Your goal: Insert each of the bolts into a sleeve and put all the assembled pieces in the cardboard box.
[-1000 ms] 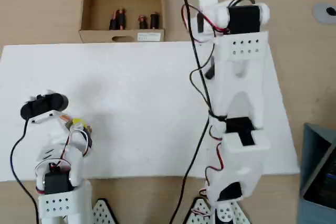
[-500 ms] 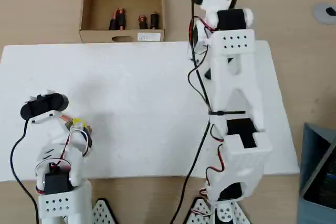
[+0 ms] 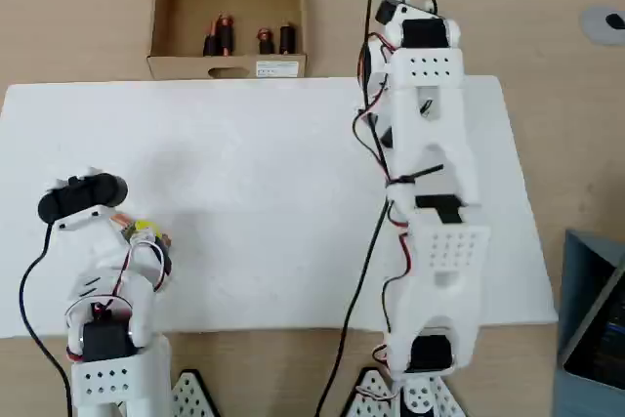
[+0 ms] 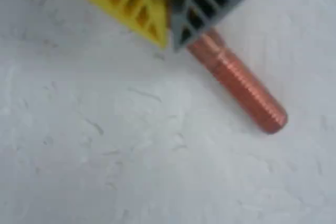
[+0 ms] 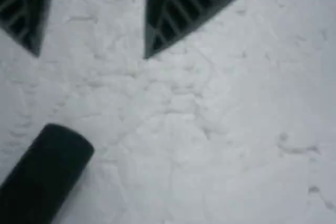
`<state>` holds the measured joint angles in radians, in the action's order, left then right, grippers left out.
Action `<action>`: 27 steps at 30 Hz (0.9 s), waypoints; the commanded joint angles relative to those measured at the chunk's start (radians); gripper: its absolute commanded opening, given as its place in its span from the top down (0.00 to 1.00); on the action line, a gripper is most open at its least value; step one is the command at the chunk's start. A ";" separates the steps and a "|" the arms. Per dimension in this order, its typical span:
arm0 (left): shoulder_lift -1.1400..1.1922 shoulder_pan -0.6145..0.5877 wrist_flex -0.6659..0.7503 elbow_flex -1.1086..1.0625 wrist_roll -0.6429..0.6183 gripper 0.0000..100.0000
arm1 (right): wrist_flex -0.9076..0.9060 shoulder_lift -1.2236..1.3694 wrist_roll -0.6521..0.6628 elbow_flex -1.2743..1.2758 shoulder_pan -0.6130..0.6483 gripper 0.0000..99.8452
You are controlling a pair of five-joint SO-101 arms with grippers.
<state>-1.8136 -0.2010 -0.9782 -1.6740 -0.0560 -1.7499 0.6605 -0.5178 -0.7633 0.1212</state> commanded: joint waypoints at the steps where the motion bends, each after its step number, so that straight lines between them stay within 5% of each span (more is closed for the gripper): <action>1: -0.008 0.011 0.000 0.005 -0.008 1.00 | 0.005 0.051 -0.005 -0.125 -0.016 0.85; 19: -0.008 0.011 0.000 0.005 -0.008 1.00 | -0.028 0.205 -0.005 -0.265 -0.058 0.85; 27: -0.008 0.011 0.000 0.005 -0.008 1.00 | -0.023 0.206 -0.003 -0.259 -0.058 0.76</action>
<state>-1.8136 -0.2010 -0.9782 -1.6740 -0.0560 -1.7622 0.8738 -0.5178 -0.9735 0.0829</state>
